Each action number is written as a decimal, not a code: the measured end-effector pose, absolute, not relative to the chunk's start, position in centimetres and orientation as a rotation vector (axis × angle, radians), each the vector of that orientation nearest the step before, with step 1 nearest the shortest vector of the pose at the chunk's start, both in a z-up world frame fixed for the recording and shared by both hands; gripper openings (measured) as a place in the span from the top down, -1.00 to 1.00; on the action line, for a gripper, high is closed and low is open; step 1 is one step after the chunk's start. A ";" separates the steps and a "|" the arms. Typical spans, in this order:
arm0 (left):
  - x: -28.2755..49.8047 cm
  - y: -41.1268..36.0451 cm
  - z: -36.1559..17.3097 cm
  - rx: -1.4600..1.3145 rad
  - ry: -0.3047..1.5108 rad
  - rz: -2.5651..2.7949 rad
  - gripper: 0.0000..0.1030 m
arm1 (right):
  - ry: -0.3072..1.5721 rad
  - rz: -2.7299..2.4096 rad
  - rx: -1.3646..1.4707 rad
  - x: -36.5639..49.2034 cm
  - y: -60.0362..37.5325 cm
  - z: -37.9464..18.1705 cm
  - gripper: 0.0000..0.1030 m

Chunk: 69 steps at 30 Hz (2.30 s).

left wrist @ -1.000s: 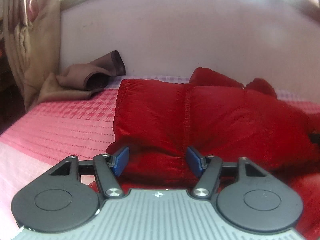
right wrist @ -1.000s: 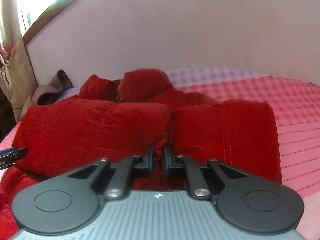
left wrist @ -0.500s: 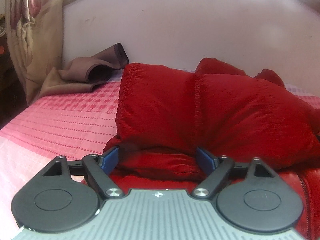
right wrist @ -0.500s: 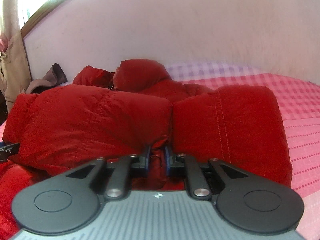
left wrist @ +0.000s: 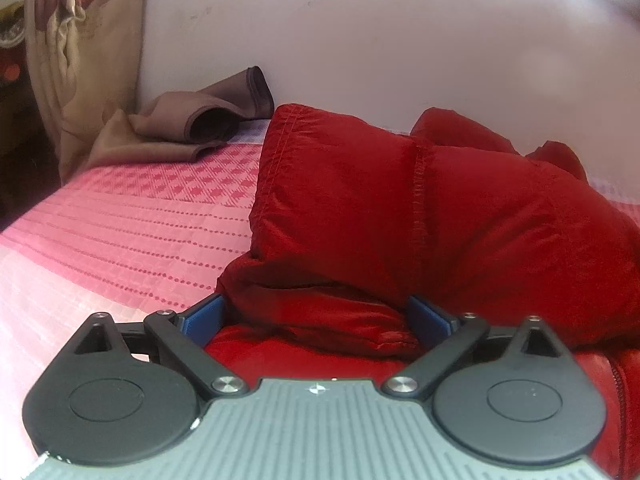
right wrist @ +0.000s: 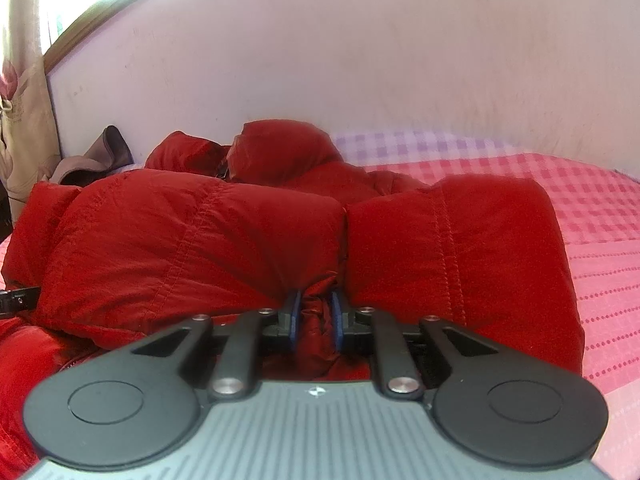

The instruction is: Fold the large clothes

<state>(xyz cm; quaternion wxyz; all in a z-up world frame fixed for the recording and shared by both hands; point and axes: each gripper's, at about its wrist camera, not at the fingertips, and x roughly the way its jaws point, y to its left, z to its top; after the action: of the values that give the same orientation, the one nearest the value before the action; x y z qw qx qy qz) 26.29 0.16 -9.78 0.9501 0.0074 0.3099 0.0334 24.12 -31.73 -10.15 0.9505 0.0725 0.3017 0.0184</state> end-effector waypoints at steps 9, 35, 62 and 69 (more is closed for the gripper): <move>23.3 -0.8 -7.2 0.115 0.549 0.102 -0.80 | 0.616 0.006 0.189 22.0 -32.6 -7.5 0.38; 1.3 13.8 -8.9 -0.076 0.702 -0.155 -0.89 | 0.667 0.121 0.408 -8.1 -36.1 -8.6 -0.75; 2.5 12.9 -11.2 -0.131 0.739 -0.371 0.09 | 0.669 0.233 0.645 -7.9 -36.2 -11.3 0.47; 3.0 13.4 -12.0 -0.206 0.743 -0.359 -0.29 | 0.661 0.241 0.662 -7.9 -35.5 -11.8 0.31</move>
<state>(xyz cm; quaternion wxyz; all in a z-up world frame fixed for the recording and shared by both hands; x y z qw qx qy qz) 3.03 13.35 -11.97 0.9110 -0.1000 0.3603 -0.1741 -7.88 -35.47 -11.82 0.8858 0.3181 0.3176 0.1156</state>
